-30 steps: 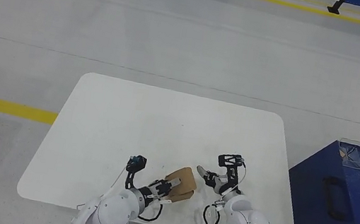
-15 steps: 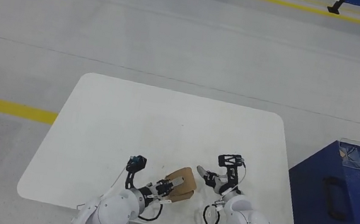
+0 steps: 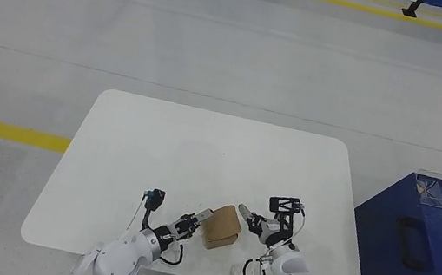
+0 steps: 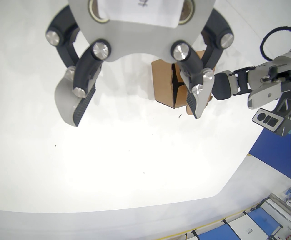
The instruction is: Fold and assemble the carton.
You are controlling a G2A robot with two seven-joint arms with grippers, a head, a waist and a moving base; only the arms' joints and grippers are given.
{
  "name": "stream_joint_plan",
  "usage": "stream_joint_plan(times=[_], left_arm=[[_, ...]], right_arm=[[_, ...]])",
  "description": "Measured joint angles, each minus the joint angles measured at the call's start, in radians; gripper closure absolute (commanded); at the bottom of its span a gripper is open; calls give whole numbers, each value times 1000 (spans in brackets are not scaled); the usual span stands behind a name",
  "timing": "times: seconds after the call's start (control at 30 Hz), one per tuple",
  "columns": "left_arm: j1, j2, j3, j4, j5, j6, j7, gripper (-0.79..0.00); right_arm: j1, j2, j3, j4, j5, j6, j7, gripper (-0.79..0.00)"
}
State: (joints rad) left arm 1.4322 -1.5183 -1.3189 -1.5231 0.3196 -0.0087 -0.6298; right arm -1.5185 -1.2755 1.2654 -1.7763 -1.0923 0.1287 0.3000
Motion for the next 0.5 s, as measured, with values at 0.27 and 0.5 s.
stream_joint_plan(times=[0.27,0.5], left_arm=[[-37,7,33,88,-16,-41,-7,-533],[-54,14,42,101,-25,-44,-4,-496]], right_arm=[[25,-9,-32,29,-27,58,-1,-785],[49,-15,-56,50,-43,61,22,-785]])
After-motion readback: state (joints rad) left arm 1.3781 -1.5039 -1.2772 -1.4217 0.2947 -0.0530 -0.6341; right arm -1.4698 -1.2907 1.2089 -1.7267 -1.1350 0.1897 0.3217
